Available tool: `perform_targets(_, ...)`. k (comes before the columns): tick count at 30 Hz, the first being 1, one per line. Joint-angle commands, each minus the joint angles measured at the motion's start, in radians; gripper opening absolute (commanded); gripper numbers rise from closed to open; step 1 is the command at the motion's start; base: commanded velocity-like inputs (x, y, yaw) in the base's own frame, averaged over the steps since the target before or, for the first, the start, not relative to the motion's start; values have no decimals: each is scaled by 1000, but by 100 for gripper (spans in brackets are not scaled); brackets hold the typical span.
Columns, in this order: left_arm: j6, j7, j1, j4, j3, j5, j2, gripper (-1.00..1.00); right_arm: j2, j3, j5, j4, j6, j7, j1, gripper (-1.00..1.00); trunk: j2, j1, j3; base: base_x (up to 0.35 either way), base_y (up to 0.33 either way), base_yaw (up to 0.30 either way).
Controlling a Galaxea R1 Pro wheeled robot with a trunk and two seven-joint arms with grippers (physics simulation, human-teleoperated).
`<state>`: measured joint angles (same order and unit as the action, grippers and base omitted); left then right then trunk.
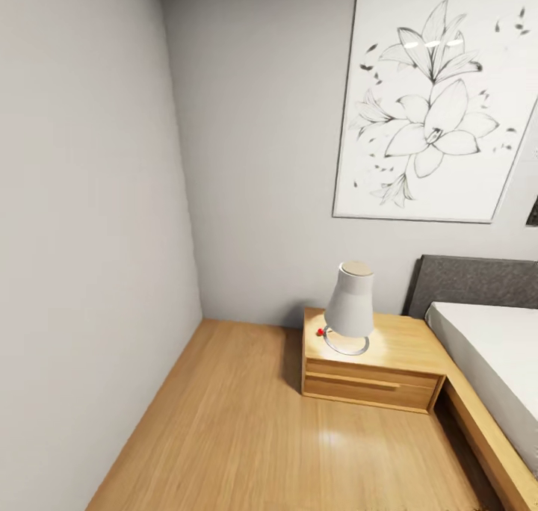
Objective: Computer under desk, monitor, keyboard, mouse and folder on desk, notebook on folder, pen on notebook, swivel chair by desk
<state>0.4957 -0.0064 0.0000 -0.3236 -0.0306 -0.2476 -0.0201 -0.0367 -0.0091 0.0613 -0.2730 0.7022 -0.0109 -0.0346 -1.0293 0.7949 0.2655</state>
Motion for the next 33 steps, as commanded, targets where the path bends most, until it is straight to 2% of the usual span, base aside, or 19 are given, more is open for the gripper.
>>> perform_targets(1, 6, -1, 0, 2, -3, -7, 4, 100, -1, -1, 6, 0, 5, -1, -1, 100, -1, 0, 1, 0, 0, -94)
perform_targets(5, 22, -4, 0, 15, -2, -29, 51, 100, -11, -1, 8, 2, 10, 1, -1, 100, -1, 0, 0, 0, 0, -40)
perform_targets(8, 32, -1, 0, 20, -3, -34, 64, 100, -16, 0, 6, 24, 10, 2, -1, 100, -1, 0, 0, 0, 0, 40)
perform_targets(11, 44, 2, 0, 29, -2, -36, 70, 100, -9, -2, 4, 42, 12, 3, -1, 100, -1, 0, 0, 26, -26, 190)
perform_targets(18, 117, 0, 0, 56, -2, -37, 70, 100, 3, -1, 3, 36, 13, 2, -1, 100, -1, 0, 0, 35, -46, 271)
perform_targets(23, 227, 1, 0, 90, -4, -41, 70, 100, 3, -3, 4, 37, 31, 2, -1, 100, -1, 0, 0, 6, -27, 284)
perform_targets(28, 261, -3, 0, 155, 13, -21, 51, 100, 11, 2, 0, 38, 39, -1, -1, 100, -1, 0, 0, 1, -4, 265)
perform_targets(30, 271, -2, 0, 171, 24, -7, 44, 100, 20, 4, -9, 38, 40, -1, -1, 100, -1, 0, 0, 0, -1, 198)
perform_targets(32, 287, -2, 0, 180, 30, 1, 41, 100, 28, 6, -35, 38, 40, -2, -1, 100, -1, 0, 1, 0, 0, 182)
perform_targets(33, 302, -2, 0, 184, 32, 3, 39, 100, 31, 8, -63, 39, 40, -1, -1, 100, -1, 0, 2, 0, 0, 178)
